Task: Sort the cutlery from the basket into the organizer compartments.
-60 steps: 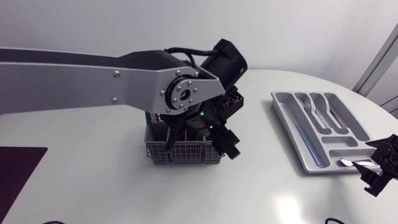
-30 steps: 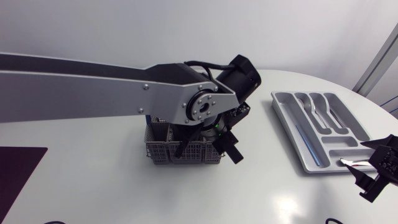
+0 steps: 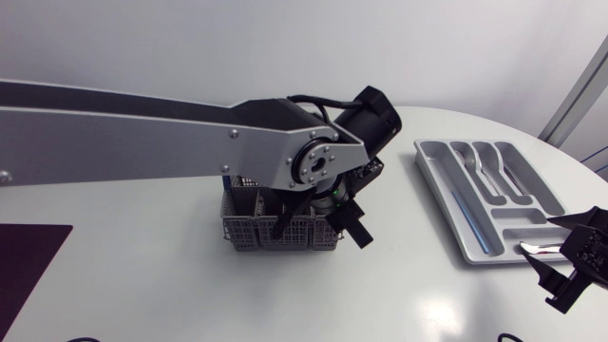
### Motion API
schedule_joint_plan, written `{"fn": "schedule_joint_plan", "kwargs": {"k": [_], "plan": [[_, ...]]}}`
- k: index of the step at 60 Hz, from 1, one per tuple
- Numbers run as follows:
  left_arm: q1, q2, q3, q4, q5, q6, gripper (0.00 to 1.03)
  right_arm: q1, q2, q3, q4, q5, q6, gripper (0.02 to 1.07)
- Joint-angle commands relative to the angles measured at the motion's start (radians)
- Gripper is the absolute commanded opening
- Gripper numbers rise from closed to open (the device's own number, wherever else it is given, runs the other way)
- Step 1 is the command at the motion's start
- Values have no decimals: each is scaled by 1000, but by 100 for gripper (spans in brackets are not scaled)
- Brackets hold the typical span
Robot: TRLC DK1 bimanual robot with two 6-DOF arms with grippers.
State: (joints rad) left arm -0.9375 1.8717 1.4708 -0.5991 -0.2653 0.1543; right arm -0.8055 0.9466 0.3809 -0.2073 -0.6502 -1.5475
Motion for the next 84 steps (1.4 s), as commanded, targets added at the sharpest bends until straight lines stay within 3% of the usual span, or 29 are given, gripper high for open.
{"fn": "schedule_joint_plan", "kwargs": {"k": [1,27,37,53,84], "plan": [[0,41,34,-2,-8,-10,33,9,-11,-25,-17,-2,6,92],[6,76,46,-22,-29,-9,24,15,-19,-27,-17,-2,7,92],[17,93,62,-48,-26,-13,7,17,-29,-28,-23,-2,9,92],[52,89,108,-110,57,-25,3,17,-34,-28,-23,-2,7,93],[54,6,160,-166,89,-25,3,23,-46,-39,-26,-2,13,94]]}}
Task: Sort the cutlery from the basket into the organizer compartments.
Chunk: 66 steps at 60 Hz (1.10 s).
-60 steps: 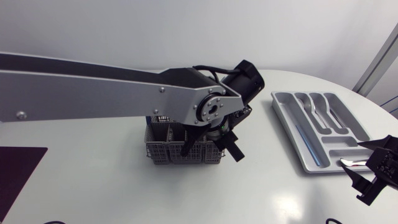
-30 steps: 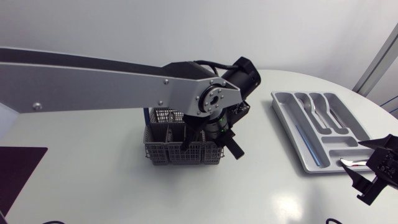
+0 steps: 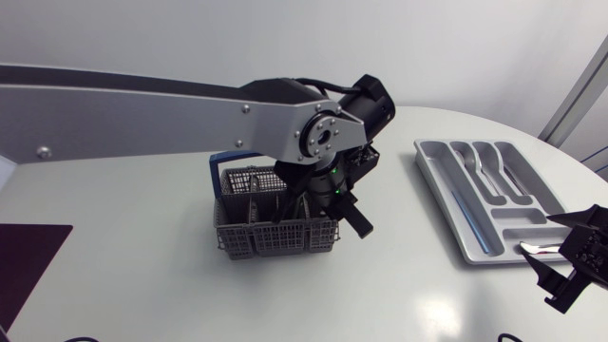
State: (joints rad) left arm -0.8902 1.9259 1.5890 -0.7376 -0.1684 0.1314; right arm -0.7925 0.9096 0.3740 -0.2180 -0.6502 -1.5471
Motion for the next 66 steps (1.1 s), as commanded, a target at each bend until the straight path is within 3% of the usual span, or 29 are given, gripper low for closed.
{"fn": "schedule_joint_plan", "kwargs": {"k": [1,36,40,44,49,59,66], "plan": [[7,-50,45,-31,-8,-3,3,10,-9,-32,-15,0,13,94],[2,-100,72,-115,3,14,4,49,-75,-52,-57,9,35,94],[0,-91,55,-112,3,43,9,49,-75,-52,-57,9,35,94],[5,-85,54,-114,3,68,27,50,-77,-52,-58,9,35,94],[2,-108,42,-114,3,106,36,53,-81,-52,-69,7,35,94],[4,-156,-26,-71,4,155,41,116,-104,0,-187,4,91,94],[7,-211,-130,-14,4,192,46,259,-129,85,-307,15,249,94]]}}
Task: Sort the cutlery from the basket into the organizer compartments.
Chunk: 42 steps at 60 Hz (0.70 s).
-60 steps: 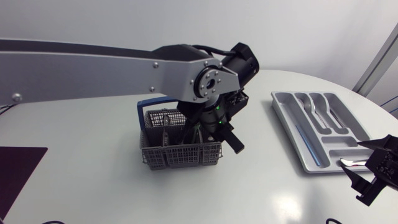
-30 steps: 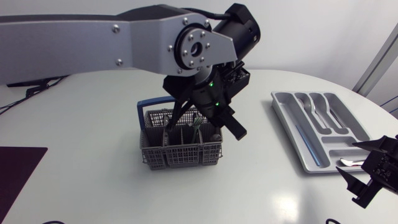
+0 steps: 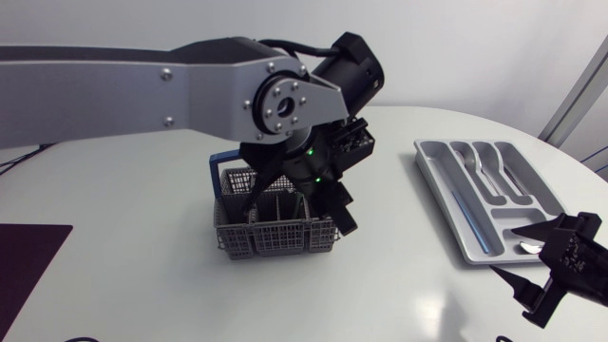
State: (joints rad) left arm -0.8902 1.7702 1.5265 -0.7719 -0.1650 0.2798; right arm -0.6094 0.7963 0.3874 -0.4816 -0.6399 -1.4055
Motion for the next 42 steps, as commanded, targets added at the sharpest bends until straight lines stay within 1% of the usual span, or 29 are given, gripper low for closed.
{"fn": "schedule_joint_plan", "kwargs": {"k": [1,5,7,12,19,23,33,36,42], "plan": [[7,-63,-78,29,1,45,46,97,-16,84,-54,9,135,94],[16,-83,-109,39,2,52,47,191,-11,128,-86,26,235,94],[19,-97,-129,42,7,58,53,246,-8,146,-92,45,292,94],[25,-141,-183,60,16,71,59,402,15,194,-98,89,433,94],[39,-187,-249,80,33,87,60,534,78,249,-115,92,556,94],[40,-216,-293,94,48,93,65,616,123,281,-109,94,631,93],[40,-252,-379,137,56,107,67,724,231,347,-78,92,755,93],[40,-261,-397,145,59,113,69,749,270,369,-78,91,783,93],[42,-276,-443,175,70,119,69,803,339,406,-51,91,850,93]]}}
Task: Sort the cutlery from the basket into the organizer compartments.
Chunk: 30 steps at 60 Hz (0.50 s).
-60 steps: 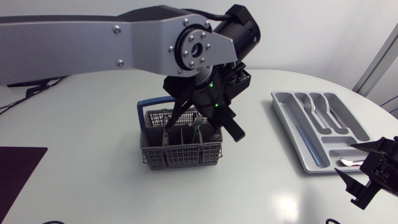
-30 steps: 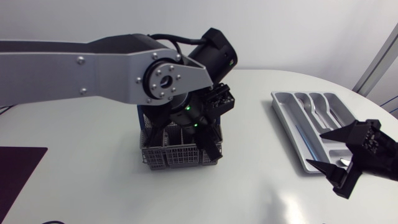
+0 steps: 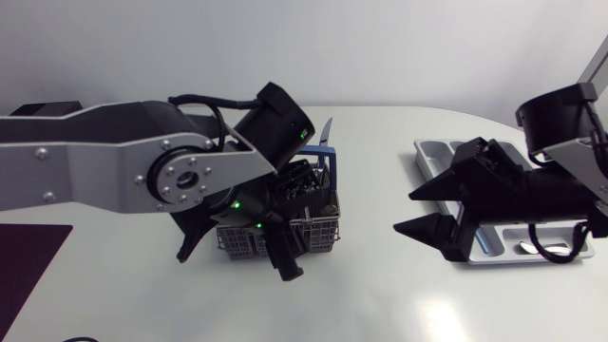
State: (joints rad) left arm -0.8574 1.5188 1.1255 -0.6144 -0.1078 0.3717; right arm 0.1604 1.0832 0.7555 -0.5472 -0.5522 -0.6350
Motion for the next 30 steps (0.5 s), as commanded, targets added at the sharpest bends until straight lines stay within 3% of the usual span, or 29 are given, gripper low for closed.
{"fn": "schedule_joint_plan", "kwargs": {"k": [1,12,30], "plan": [[11,-26,-47,22,13,27,69,44,67,47,15,1,90,93],[20,-52,-127,91,14,29,69,136,173,97,66,3,186,92],[44,-94,-194,171,36,27,72,218,334,197,93,3,288,65]]}}
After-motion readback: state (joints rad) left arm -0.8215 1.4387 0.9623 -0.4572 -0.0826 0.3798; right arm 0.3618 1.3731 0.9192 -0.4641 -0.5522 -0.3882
